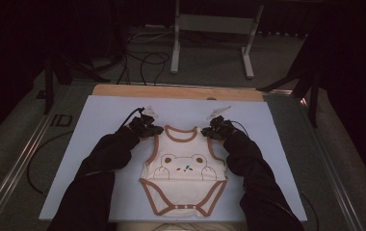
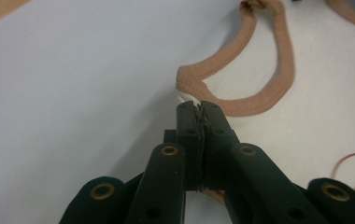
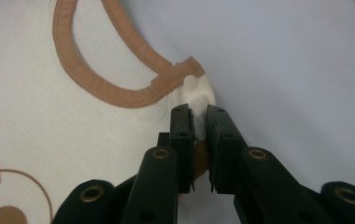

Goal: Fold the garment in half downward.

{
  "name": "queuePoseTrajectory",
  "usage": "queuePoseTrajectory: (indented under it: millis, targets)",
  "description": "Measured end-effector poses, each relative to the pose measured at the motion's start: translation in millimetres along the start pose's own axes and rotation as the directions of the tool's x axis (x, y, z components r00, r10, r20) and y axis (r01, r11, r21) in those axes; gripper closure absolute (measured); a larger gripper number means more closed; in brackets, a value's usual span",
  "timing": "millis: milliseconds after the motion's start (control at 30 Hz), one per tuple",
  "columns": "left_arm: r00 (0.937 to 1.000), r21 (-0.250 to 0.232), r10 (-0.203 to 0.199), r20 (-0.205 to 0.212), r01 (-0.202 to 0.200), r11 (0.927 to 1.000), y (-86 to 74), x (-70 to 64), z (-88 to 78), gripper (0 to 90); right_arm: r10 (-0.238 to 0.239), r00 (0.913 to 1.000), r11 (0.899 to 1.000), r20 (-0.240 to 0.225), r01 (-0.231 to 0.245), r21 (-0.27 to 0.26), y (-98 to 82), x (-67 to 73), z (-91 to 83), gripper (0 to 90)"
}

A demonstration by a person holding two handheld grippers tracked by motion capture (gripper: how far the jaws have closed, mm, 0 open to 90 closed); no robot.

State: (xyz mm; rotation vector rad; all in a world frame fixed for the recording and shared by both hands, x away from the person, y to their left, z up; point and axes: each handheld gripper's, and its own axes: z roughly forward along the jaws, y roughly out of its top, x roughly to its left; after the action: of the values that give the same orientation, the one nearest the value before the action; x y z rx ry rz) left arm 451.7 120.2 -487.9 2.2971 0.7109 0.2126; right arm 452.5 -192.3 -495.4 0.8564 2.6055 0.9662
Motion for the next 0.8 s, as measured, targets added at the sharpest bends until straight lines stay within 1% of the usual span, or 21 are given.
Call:
queuePoseTrajectory:
  millis: [33, 67, 100, 267, 300, 333, 400, 467, 500, 533, 567, 633, 667, 700, 767, 800]
  targets:
    - [1.0, 0.0, 0.0, 0.0, 0.0, 1.0, 0.0, 0.0, 0.0, 88.7, -0.01, 0.9999, 1.0, 0.003, 0.01, -0.003, 1.4, -0.2, -1.5, 82.4]
    - [1.0, -0.015, 0.004, -0.007, -0.004, 0.9999, 4.6, -1.3, -5.2, 88.7, -0.014, 0.9999, 1.0, 0.009, 0.014, -0.01, 4.8, 0.0, -5.0, 82.4]
    - [0.9999, -0.018, 0.007, -0.011, -0.008, 0.9998, 5.9, -1.4, -6.7, 88.7, -0.016, 0.9998, 1.0, 0.011, 0.017, -0.016, 6.2, -0.3, -6.5, 82.4]
    - [0.9998, -0.039, 0.011, -0.018, -0.012, 0.9992, 10.8, -0.2, -13.4, 88.7, -0.016, 0.9996, 0.999, 0.025, 0.017, -0.032, 12.0, -1.4, -13.5, 82.4]
    - [0.9996, -0.05, 0.014, -0.024, -0.015, 0.9986, 14.1, 0.6, -17.5, 88.7, -0.018, 0.9994, 0.999, 0.03, 0.019, -0.045, 14.6, -3.0, -17.0, 82.4]
    - [0.9996, -0.05, 0.014, -0.024, -0.015, 0.9986, 14.1, 0.6, -17.5, 88.7, -0.018, 0.9994, 0.999, 0.03, 0.019, -0.045, 14.6, -3.0, -17.0, 82.4]
    - [0.9995, -0.066, 0.012, -0.028, -0.014, 0.9977, 17.6, 1.0, -22.0, 88.7, -0.019, 0.9992, 0.998, 0.035, 0.021, -0.054, 17.5, -4.0, -20.4, 82.4]
    - [0.9993, -0.074, 0.019, -0.033, -0.021, 0.997, 21.2, 1.5, -26.1, 88.7, -0.021, 0.9989, 0.997, 0.043, 0.024, -0.073, 21.9, -5.2, -25.7, 82.4]
    - [0.9992, -0.078, 0.023, -0.034, -0.025, 0.9967, 23.0, 2.1, -28.2, 88.7, -0.021, 0.9989, 0.997, 0.043, 0.024, -0.073, 21.9, -5.2, -25.7, 82.4]
    - [0.9987, -0.083, 0.03, -0.042, -0.033, 0.996, 24.8, 2.2, -30.5, 88.7, -0.02, 0.9984, 0.996, 0.053, 0.025, -0.083, 25.2, -5.9, -29.4, 82.4]
    - [0.9989, -0.097, 0.022, -0.041, -0.026, 0.995, 26.8, 2.1, -32.6, 88.7, -0.02, 0.9984, 0.996, 0.053, 0.025, -0.083, 25.2, -5.9, -29.4, 82.4]
    - [0.9981, -0.105, 0.029, -0.054, -0.034, 0.9939, 30.6, 2.2, -37.7, 88.7, -0.021, 0.9979, 0.995, 0.062, 0.027, -0.096, 29.1, -7.4, -34.2, 82.4]
    - [0.9984, -0.116, 0.028, -0.05, -0.034, 0.9927, 32.3, 2.5, -39.7, 88.7, -0.022, 0.9975, 0.993, 0.067, 0.029, -0.114, 33.5, -8.4, -39.2, 82.4]
    - [0.9975, -0.125, 0.033, -0.063, -0.041, 0.9913, 35.7, 1.9, -43.9, 88.7, -0.024, 0.9971, 0.992, 0.072, 0.033, -0.12, 35.8, -8.3, -41.6, 82.4]
    - [0.9975, -0.125, 0.033, -0.063, -0.041, 0.9913, 35.7, 1.9, -43.9, 88.7, -0.025, 0.9968, 0.991, 0.076, 0.035, -0.129, 38.0, -8.2, -44.1, 82.4]
    - [0.9971, -0.139, 0.034, -0.068, -0.043, 0.9893, 39.4, 1.6, -49.5, 88.7, -0.03, 0.9963, 0.989, 0.081, 0.041, -0.141, 41.5, -8.1, -48.0, 82.4]
